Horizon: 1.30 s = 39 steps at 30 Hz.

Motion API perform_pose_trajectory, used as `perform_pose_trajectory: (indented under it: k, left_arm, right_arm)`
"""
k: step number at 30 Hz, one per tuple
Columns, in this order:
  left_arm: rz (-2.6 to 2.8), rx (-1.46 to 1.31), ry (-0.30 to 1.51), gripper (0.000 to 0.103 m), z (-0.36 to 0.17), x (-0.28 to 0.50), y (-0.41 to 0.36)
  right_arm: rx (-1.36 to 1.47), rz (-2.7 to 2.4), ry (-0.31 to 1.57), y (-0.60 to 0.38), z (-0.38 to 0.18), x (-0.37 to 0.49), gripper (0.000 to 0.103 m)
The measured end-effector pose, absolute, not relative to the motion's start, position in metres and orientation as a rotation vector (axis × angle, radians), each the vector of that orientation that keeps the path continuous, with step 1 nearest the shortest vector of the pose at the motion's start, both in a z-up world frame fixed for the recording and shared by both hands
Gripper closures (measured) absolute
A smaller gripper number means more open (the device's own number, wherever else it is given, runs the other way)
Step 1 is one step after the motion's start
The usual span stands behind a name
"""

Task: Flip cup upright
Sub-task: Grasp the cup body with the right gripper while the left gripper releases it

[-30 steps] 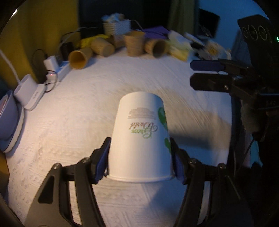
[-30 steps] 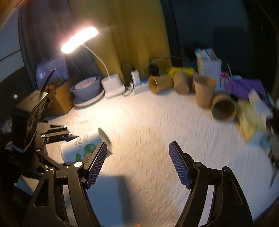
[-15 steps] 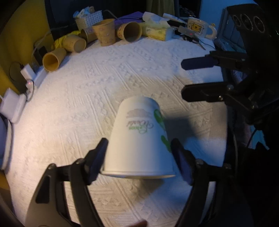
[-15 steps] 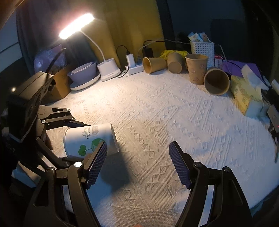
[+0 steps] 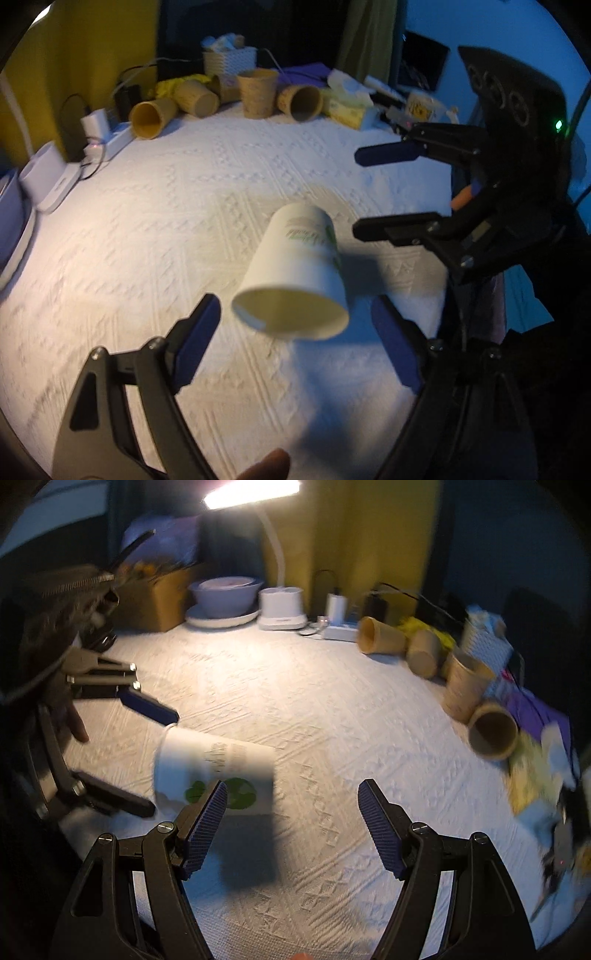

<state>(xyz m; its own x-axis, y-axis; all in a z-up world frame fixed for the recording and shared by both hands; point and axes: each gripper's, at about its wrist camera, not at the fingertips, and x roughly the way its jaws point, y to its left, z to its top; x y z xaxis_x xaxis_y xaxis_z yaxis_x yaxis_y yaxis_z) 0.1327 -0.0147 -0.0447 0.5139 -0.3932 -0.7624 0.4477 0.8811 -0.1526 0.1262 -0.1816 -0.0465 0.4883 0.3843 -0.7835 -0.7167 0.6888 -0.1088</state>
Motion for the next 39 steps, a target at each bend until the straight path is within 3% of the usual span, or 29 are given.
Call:
perform_pose_trajectory:
  k: [13, 19, 28, 39]
  left_arm:
    - [-0.293, -0.176, 0.761, 0.018, -0.060, 0.084, 0.065]
    - [-0.283, -0.193, 0.755, 0.018, -0.070, 0.078, 0.071]
    - [-0.322, -0.203, 0.737, 0.018, -0.074, 0.068, 0.071]
    - [-0.300, -0.249, 0.752, 0.018, -0.078, 0.068, 0.077]
  right_arm:
    - [-1.112, 0.956, 0.684, -0.102, -0.054, 0.091, 0.022]
    - [-1.342, 1.045, 0.741, -0.078, -0.074, 0.087, 0.022]
    - [-1.501, 1.064, 0.805, -0.050, -0.096, 0.097, 0.023]
    - [-1.574, 1.063, 0.790, -0.043, -0.103, 0.099, 0.031]
